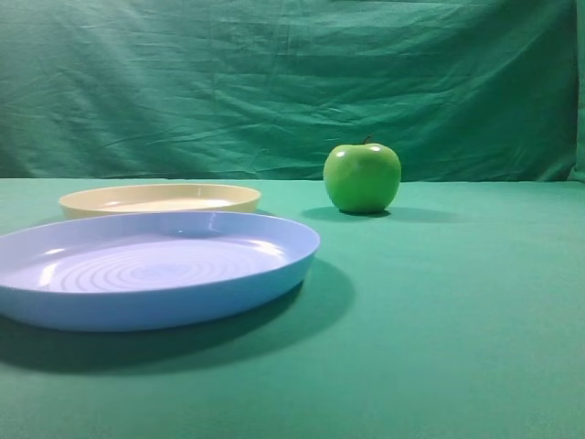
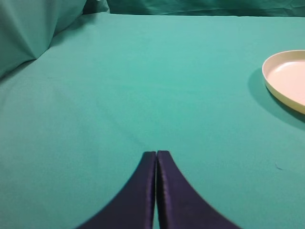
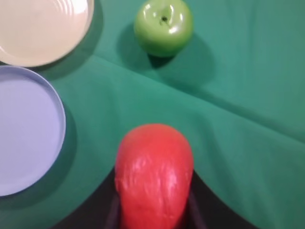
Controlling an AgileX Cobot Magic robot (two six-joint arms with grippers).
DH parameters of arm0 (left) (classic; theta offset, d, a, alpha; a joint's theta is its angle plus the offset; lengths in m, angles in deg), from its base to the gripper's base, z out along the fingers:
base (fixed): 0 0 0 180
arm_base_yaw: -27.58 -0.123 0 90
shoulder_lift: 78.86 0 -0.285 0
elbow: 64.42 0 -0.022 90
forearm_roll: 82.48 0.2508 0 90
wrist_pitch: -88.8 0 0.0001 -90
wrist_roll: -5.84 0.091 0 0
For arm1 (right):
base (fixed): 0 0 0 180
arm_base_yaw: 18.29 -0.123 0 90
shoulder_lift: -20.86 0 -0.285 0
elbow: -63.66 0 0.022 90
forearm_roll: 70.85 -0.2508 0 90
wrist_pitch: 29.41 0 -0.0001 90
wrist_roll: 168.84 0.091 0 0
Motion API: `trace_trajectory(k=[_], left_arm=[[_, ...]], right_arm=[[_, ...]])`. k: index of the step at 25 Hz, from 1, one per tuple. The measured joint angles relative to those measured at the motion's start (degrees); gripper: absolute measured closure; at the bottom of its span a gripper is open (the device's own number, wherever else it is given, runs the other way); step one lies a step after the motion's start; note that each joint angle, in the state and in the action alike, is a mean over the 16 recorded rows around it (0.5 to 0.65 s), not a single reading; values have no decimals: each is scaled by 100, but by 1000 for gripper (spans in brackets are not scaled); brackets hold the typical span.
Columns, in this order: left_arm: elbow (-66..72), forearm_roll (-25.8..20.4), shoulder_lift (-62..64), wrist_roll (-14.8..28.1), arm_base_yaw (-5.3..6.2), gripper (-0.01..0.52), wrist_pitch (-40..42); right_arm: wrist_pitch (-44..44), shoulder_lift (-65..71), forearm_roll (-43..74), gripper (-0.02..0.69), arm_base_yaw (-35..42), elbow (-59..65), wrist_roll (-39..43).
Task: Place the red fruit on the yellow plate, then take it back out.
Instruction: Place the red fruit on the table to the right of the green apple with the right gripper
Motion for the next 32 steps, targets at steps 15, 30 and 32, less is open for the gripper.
trace_trajectory(k=[15, 30, 32], left_arm=[[0, 0, 0, 6, 0, 514, 0], [0, 0, 0, 6, 0, 514, 0], [0, 0, 0, 6, 0, 514, 0]], right_arm=[[2385, -145, 186, 443, 459, 2905, 605], [2345, 619, 186, 124, 471, 2814, 576], [2092, 632, 186, 97, 471, 2639, 576]])
